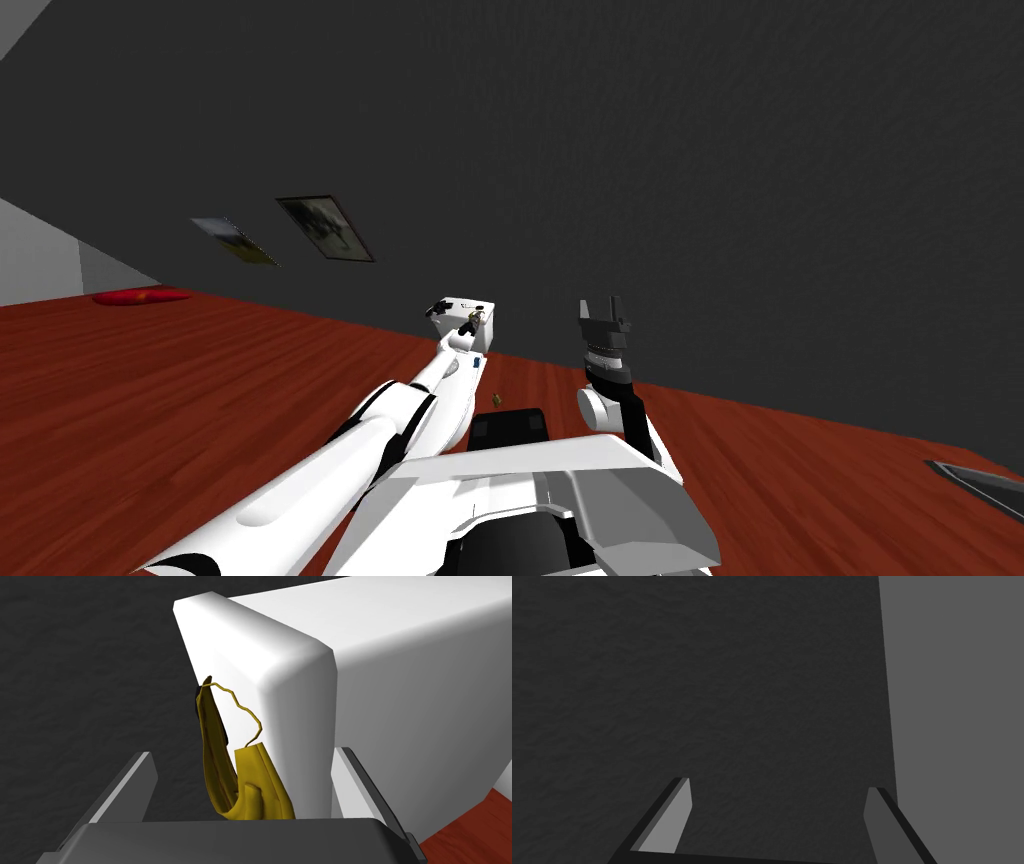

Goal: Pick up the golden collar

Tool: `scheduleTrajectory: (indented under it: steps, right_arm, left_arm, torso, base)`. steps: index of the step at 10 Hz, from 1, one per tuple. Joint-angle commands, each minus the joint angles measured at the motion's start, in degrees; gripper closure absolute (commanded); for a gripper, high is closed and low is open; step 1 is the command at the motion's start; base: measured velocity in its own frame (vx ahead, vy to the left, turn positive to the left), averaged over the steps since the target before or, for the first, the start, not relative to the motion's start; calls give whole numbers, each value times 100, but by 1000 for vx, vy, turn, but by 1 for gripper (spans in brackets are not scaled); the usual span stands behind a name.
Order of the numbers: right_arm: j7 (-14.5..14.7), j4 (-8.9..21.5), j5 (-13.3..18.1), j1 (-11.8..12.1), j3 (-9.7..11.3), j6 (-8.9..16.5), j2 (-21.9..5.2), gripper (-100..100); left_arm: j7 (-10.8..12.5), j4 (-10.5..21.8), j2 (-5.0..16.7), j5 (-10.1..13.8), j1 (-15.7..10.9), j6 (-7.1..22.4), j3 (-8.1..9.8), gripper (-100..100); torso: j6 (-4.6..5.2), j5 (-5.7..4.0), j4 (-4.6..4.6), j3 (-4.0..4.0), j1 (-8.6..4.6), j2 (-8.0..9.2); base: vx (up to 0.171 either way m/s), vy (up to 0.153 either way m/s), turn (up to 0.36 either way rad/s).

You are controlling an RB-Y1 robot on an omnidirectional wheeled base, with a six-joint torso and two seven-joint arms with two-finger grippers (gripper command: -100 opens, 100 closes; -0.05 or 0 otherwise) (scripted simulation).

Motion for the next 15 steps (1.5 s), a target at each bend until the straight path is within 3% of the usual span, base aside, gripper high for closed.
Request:
scheduleTrajectory:
  steps: [1, 3, 5, 10, 13, 14, 15]
  right_arm:
    - [0, 0, 0, 0, 0, 0, 0, 0]
    - [0, 0, 0, 2, -1, 0, 0, 0]
    - [0, 0, 0, 0, 0, 0, 0, 0]
    - [0, 0, 0, 2, -1, 0, 0, 0]
    - [0, 0, 0, 0, 0, 0, 0, 0]
    - [0, 0, 0, 1, -1, 0, 0, 0]
    - [0, 0, 0, 2, -1, 0, 0, 0]
  left_arm:
    - [135, 286, 45, -54, -173, -132, 69, -100]
    - [135, 379, 45, -54, -173, -132, 69, -100]
    - [465, 69, 297, -307, 117, -6, 268, -100]
    - [629, -87, 423, -433, 262, 57, 367, -100]
    - [1124, -552, 802, -812, 697, 246, 664, -100]
    - [997, -603, 718, -732, 666, 278, 594, -100]
    - [1033, -622, 724, -753, 671, 309, 609, 100]
  torso:
    - [0, 0, 0, 0, 0, 0]
    - [-5, -1, -2, -5, -3, -10]
    - [1, -2, -3, -7, -6, -13]
    - [-3, -1, -2, -6, -4, -11]
    - [0, -1, -1, -3, -3, -6]
    - [-1, -1, 0, -2, -2, -4]
    - [-6, -1, -1, -4, -1, -9]
  base:
    - [-25, 10, -103]
    - [-4, -3, 31]
    - [-12, -1, -364]
    - [-11, 3, -71]
    - [-19, 0, -328]
    - [-13, 6, -49]
    - [-6, 0, 14]
